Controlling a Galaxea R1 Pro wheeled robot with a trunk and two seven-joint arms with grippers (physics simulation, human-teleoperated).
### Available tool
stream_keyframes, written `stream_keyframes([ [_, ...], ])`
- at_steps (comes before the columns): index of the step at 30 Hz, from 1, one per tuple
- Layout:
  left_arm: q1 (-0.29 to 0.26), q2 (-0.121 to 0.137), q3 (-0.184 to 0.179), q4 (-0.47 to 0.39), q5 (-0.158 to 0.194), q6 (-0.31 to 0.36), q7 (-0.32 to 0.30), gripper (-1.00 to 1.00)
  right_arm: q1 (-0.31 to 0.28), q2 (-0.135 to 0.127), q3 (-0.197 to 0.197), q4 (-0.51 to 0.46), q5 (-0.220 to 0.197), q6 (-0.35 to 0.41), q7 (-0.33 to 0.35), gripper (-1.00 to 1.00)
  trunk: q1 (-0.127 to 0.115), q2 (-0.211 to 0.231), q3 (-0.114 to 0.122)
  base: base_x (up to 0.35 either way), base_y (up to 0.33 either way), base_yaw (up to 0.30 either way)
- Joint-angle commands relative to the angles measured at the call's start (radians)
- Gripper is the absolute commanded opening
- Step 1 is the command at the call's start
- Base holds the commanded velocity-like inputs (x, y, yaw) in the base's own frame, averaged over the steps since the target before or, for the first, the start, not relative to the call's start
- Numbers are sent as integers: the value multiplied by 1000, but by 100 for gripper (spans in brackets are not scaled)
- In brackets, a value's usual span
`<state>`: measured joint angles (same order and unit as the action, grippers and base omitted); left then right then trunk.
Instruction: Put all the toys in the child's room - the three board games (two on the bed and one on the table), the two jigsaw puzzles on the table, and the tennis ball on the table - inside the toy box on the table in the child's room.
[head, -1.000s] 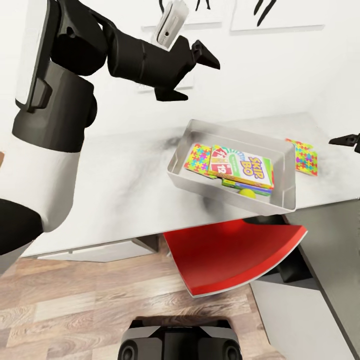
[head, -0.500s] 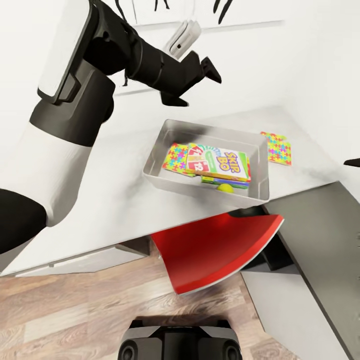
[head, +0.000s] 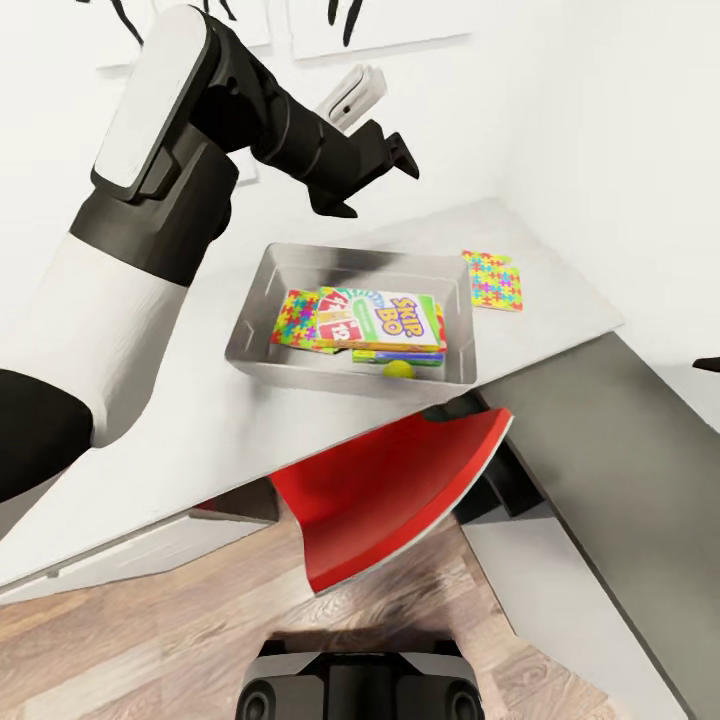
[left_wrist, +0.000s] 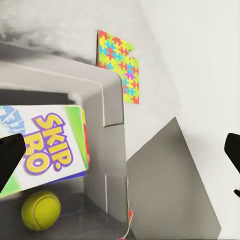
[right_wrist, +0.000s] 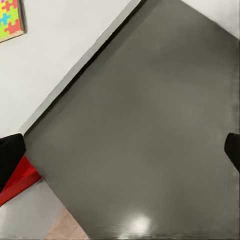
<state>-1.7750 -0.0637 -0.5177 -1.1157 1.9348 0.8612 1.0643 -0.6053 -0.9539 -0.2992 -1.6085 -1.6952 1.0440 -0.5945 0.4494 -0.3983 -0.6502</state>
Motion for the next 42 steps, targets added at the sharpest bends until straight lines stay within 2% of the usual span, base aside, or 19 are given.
stream_keyframes([
  [1, -1, 0, 0, 0, 9, 1, 10, 100, -2, 0, 0, 0, -10, 3, -10, 100, 1, -2, -1, 0, 0, -288],
  [3, -6, 1, 0, 23, 4, 2, 6, 100, 33, 2, -17, 1, -9, 3, -6, 100, 1, -2, -1, 0, 0, -288],
  [7, -18, 5, 0, 51, 2, 4, 1, 100, 60, 4, -36, 2, -9, 3, -4, 100, 1, -2, -1, 0, 0, -289],
  [10, -46, 10, -1, 99, -1, 6, -12, 100, 86, 9, -60, 4, -8, 3, -1, 100, 1, -2, -1, 0, 0, -289],
  [19, -102, 11, -8, 211, -10, 12, -64, 100, 109, 18, -80, 10, -8, 3, 1, 100, 1, -2, -1, 0, 0, -290],
  [22, -113, 11, -28, 260, -19, 13, -94, 100, 115, 26, -83, 13, -8, 3, 3, 100, 1, -2, -1, 0, 0, -290],
  [24, -120, 13, -65, 305, -31, 15, -133, 100, 121, 42, -85, 15, -8, 3, 10, 100, 1, -2, -1, 0, 0, -290],
  [25, -120, 13, -65, 305, -31, 15, -133, 100, 121, 42, -85, 15, -8, 3, 10, 100, 1, -2, -1, 0, 0, -290],
  [27, -127, 16, -106, 350, -41, 16, -182, 100, 125, 63, -86, 16, -7, 3, 27, 100, 1, -2, -1, 0, 0, -290],
  [28, -127, 16, -106, 350, -41, 16, -182, 100, 125, 63, -86, 16, -7, 3, 27, 100, 1, -2, -1, 0, 0, -290],
  [30, -133, 21, -142, 401, -52, 16, -239, 100, 127, 81, -87, 17, -5, 3, 52, 100, 1, -2, -1, 0, 0, -290],
  [31, -133, 21, -142, 401, -52, 16, -239, 100, 127, 81, -87, 17, -5, 3, 52, 100, 1, -2, -1, 0, 0, -290],
  [33, -142, 27, -166, 455, -69, 16, -300, 100, 132, 94, -88, 17, -3, 3, 80, 100, 1, -2, -1, 0, 0, -290],
  [34, -142, 27, -166, 455, -69, 16, -300, 100, 132, 94, -88, 17, -3, 3, 80, 100, 1, -2, -1, 0, 0, -290],
  [36, -157, 31, -184, 505, -95, 17, -360, 100, 138, 102, -88, 17, 0, 3, 107, 100, 1, -2, -1, 0, 0, -290],
  [37, -157, 31, -184, 505, -95, 17, -360, 100, 138, 102, -88, 17, 0, 3, 107, 100, 1, -2, -1, 0, 0, -290],
  [39, -173, 34, -196, 546, -129, 18, -422, 100, 143, 106, -89, 17, 2, 3, 131, 100, 1, -2, -1, 0, 0, -290],
  [42, -179, 35, -201, 564, -148, 18, -452, 100, 145, 108, -89, 17, 2, 3, 143, 100, 1, -2, -1, 0, 0, -277],
])
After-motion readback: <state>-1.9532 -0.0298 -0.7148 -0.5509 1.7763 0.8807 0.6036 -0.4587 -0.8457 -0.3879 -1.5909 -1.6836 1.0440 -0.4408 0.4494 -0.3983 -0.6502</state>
